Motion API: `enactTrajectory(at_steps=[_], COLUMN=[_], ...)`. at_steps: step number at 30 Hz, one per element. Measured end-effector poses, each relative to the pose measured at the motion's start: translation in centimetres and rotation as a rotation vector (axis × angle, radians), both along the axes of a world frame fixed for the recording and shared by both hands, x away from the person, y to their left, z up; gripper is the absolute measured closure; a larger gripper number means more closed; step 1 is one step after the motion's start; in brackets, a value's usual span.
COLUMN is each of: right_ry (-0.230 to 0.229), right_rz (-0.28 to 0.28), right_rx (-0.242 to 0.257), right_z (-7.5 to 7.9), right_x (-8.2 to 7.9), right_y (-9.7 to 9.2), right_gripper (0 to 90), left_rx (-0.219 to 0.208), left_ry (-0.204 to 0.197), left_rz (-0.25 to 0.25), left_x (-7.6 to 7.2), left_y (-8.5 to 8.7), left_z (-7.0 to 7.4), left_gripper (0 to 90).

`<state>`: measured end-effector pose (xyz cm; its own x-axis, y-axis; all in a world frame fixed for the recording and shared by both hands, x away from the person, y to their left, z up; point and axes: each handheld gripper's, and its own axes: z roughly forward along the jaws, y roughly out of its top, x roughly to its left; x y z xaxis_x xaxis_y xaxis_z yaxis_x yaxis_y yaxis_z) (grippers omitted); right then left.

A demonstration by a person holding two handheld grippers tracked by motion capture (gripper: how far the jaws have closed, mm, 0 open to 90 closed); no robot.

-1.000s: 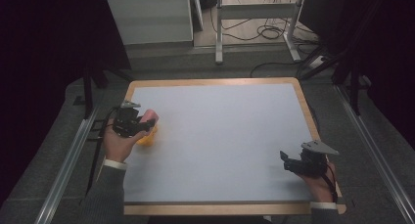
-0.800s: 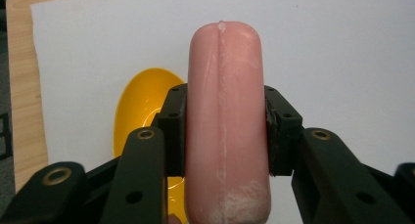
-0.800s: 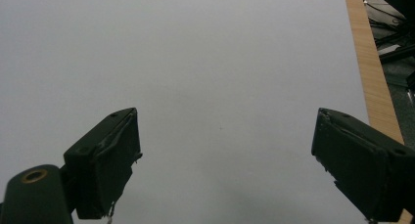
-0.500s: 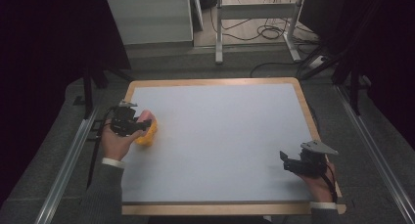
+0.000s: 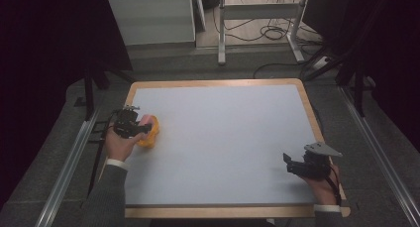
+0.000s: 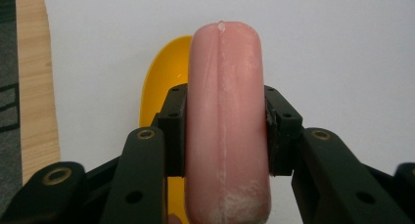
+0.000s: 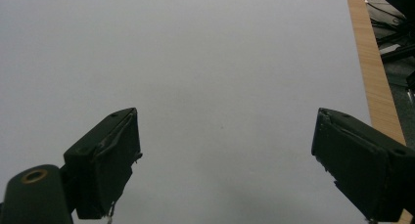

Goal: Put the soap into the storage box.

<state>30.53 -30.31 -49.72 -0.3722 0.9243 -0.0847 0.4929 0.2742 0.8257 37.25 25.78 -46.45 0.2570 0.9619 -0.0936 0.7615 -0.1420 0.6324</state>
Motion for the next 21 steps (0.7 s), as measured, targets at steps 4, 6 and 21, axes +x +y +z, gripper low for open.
enactTrajectory(at_steps=[4, 6, 21], right_ry=[0.001, 0.0, 0.005], right_rz=[0.001, 0.0, 0.001], right_rx=[-0.001, -0.002, -0.002], right_z=[0.0, -0.1, -0.1], right_x=[0.0, 0.0, 0.1], right_y=[0.0, 0.0, 0.1], right_gripper=[10.5, 10.5, 10.5], left_rx=[0.002, -0.002, 0.016], left_ry=[0.011, 0.012, 0.045], left_rz=[0.01, 0.011, 0.019], left_x=[0.3, 0.4, 0.9], left_y=[0.1, 0.2, 0.0], left_z=[-0.7, -1.0, -2.6], left_gripper=[60.2, 60.2, 59.9])
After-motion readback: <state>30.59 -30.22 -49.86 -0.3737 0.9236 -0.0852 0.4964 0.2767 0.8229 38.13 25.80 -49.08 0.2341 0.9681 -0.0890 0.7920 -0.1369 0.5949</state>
